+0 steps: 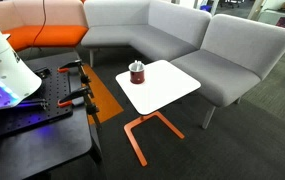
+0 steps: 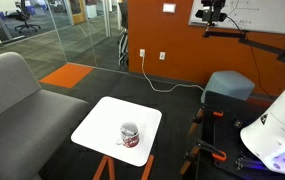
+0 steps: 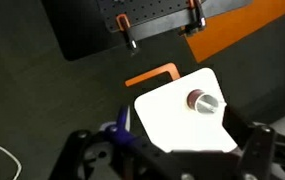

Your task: Put the marker on the table

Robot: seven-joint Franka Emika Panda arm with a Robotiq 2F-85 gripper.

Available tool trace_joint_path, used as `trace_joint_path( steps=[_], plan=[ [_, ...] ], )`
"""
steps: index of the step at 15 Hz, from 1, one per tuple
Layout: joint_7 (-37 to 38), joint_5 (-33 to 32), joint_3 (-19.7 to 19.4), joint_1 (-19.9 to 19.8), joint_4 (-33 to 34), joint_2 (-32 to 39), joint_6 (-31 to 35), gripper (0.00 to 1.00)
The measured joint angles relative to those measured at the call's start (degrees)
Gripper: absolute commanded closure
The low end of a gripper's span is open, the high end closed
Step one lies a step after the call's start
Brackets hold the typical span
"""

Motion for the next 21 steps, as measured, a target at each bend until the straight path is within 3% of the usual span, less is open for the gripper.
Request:
trace_joint_path(
  steps=[7,11,14,21],
  plan=[
    [0.0,0.0,0.0,0.0,0.0,0.0,0.0,0.0],
    [-5.2,0.0,1.2,2.4,-0.7,2.0,3.3,0.0],
    [-9.5,1.1,3.5,7.3,-3.3,6.1,10.8,0.0],
    [-19.0,8.8,11.3,19.7,-10.4,23.0,36.6,0.0]
  ],
)
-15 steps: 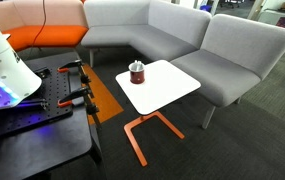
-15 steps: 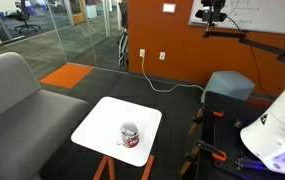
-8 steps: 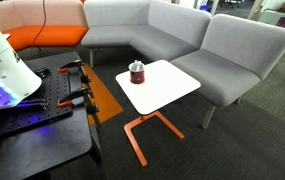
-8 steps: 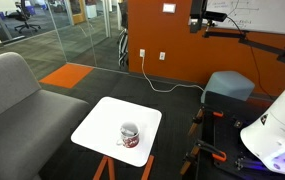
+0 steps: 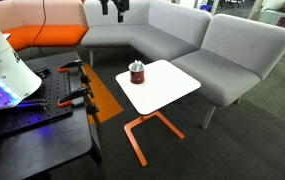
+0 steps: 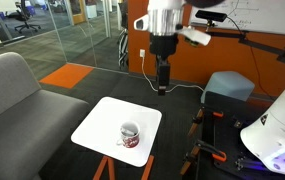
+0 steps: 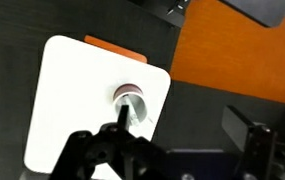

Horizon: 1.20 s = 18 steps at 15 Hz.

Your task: Put the marker on the table

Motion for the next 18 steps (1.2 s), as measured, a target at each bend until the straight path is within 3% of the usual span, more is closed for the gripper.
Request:
trace_joint_path(
  steps=[5,13,16,17,18],
  plan=[
    [0.4,0.1,6.7,2.3,2.2,15.5,15.5,0.0],
    [0.4,0.1,6.9,1.7,4.2,17.6,15.9,0.0],
    [0.7,-6.8,7.2,0.7,4.2,18.9,17.7,0.0],
    [0.7,-9.1,7.1,0.2,4.2,20.1,19.4,0.03],
    [0.7,-11.0,6.9,-0.6,4.3,21.5,21.4,0.17]
  ],
)
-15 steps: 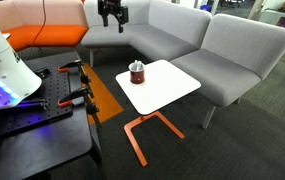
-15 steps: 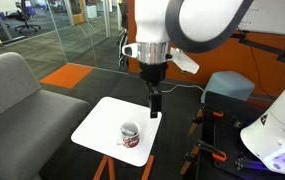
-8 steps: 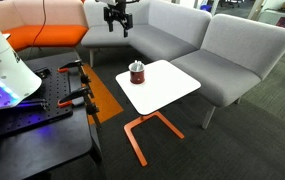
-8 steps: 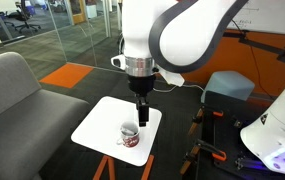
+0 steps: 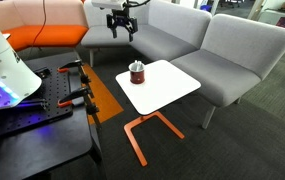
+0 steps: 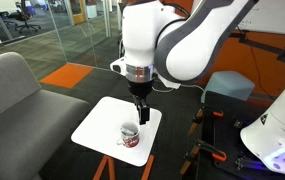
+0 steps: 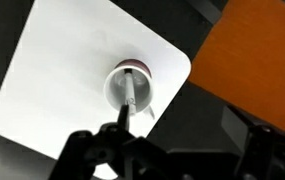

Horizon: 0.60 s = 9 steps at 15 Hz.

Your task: Put the marker on the table

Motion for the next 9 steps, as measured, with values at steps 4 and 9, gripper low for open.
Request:
trace_joint_path(
  steps=[4,9],
  plan=[
    [-1.8,-1.5,0.4,-3.3,3.2,7.2,5.2,0.44],
    [-3.0,-1.4,3.1,-7.1,9.6,15.6,5.6,0.62]
  ],
)
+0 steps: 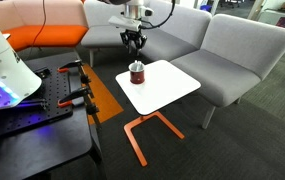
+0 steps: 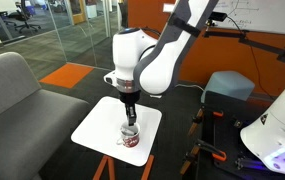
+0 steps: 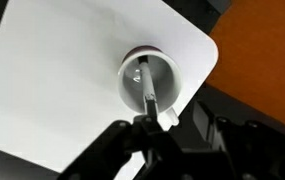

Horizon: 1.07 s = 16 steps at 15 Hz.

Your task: Put the marker on the table

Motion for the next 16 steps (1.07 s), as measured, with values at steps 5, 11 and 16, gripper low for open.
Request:
trace_joint_path(
  steps=[5,11,16],
  plan=[
    [0.0,0.0,0.7,-1.3,4.0,5.9,0.0,0.55],
    [0.0,-0.2,0.8,-2.1,7.0,10.5,0.0,0.57],
    [-0.1,-0.3,1.0,-3.0,8.9,13.5,0.0,0.56]
  ],
)
